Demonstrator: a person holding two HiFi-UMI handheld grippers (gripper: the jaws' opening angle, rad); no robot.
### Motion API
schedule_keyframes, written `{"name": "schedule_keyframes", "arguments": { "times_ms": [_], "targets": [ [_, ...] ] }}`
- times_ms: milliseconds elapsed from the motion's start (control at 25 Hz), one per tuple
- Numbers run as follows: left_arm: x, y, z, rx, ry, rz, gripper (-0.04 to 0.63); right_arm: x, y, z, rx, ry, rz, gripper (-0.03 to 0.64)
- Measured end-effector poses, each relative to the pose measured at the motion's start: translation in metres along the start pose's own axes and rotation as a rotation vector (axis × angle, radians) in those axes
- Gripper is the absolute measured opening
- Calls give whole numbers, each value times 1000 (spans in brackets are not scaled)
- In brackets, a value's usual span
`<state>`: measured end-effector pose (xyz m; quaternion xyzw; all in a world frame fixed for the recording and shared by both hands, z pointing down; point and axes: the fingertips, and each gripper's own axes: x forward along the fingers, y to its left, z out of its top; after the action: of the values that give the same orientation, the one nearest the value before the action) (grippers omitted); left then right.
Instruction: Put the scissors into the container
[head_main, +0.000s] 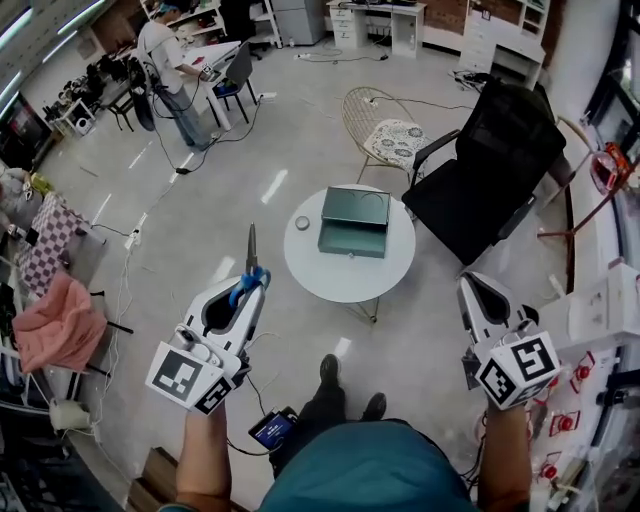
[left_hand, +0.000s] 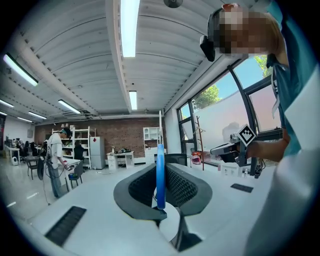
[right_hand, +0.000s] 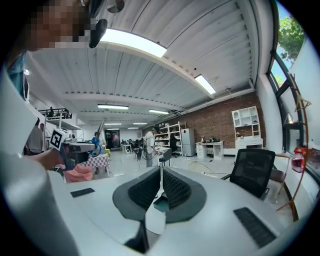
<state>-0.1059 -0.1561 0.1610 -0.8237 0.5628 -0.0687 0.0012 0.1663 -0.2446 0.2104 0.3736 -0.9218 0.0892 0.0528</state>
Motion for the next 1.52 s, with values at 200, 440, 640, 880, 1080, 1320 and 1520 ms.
{"name": "schedule_keyframes", "arguments": {
  "times_ms": [200, 440, 640, 880, 1080, 1320, 1520],
  "targets": [
    [45, 17, 0, -1, 2, -80, 66, 12, -17, 10, 6, 1, -68, 41],
    [89, 44, -10, -6, 18, -144, 66, 43, -32, 12, 19, 7, -123, 41],
    [133, 57, -32, -10, 48, -184, 66, 68, -56, -4, 36, 31, -151, 41],
    [177, 75, -61, -21, 80, -213, 66, 95, -79, -24, 58, 54, -181, 41],
    [206, 88, -85, -34, 110, -239, 66, 115, -90, -40, 78, 77, -201, 41],
    [233, 102, -118, -47, 148, -264, 66, 135, -98, -61, 99, 99, -222, 41],
    [257, 116, -148, -56, 178, -283, 66, 153, -105, -82, 122, 122, -237, 41]
  ]
}}
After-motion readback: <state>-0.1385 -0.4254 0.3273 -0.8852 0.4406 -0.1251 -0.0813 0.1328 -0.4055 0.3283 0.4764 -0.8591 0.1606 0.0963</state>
